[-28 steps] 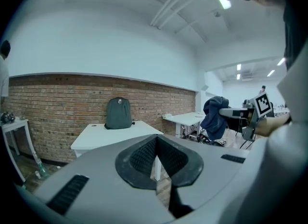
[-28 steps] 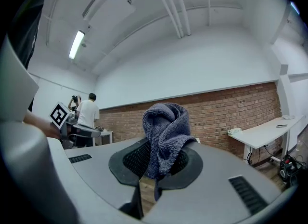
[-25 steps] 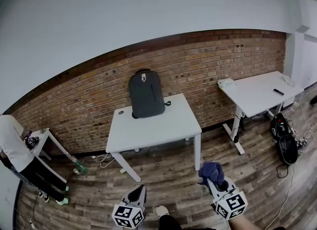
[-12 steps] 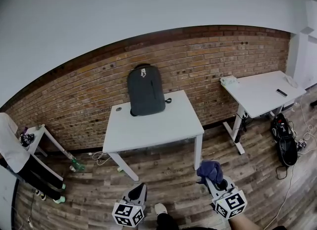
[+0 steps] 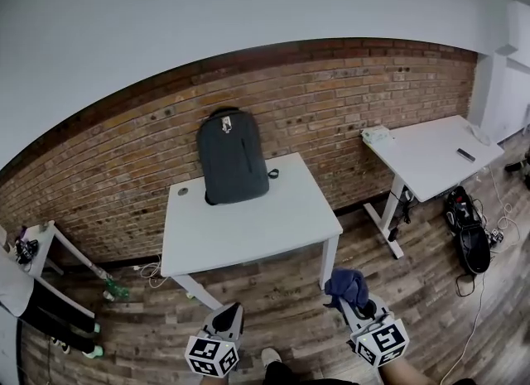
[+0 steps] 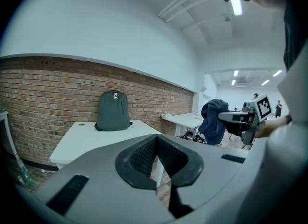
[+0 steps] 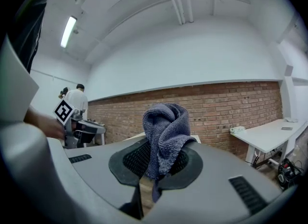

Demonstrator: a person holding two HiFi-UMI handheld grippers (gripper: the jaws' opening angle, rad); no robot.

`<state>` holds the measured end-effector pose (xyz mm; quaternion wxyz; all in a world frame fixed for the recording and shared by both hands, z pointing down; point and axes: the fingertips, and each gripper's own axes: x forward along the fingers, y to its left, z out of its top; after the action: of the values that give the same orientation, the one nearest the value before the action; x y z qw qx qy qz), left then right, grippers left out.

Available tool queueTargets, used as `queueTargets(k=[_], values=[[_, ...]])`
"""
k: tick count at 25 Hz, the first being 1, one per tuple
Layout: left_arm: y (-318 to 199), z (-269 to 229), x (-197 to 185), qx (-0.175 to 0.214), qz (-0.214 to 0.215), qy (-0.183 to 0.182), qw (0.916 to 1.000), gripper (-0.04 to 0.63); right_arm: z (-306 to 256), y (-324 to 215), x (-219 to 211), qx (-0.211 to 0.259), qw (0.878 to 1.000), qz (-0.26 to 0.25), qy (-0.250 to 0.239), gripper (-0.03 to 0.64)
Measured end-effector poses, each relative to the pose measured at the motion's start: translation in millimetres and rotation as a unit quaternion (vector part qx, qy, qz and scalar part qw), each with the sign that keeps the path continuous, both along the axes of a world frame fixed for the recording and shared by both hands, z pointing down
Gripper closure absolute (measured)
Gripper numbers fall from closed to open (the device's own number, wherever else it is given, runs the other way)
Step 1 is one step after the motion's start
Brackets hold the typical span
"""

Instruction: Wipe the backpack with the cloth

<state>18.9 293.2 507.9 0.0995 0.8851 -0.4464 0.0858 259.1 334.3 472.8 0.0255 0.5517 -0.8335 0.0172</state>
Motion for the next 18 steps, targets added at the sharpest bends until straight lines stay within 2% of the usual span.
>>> queueTargets(k=[8, 12, 18], values=[[-98.8, -5.9, -77.6, -0.003, 0.003, 0.017, 0.9998, 0.604, -8.8, -94.5, -72.1, -0.013, 1.0, 0.013, -0.001, 0.577], [-134.6, -4.3, -115.6, -0.004, -0.002, 0.021, 0.9998, 0.604, -12.6, -129.9, -106.2, -0.02, 1.0, 0.01, -0.022, 0.577], [-173.5, 3.6, -148.4, -0.006, 0.003, 0.037, 0.9993, 0.604, -26.1, -165.4, -140.0, -0.017, 1.0, 0.016, -0.017, 0.578]])
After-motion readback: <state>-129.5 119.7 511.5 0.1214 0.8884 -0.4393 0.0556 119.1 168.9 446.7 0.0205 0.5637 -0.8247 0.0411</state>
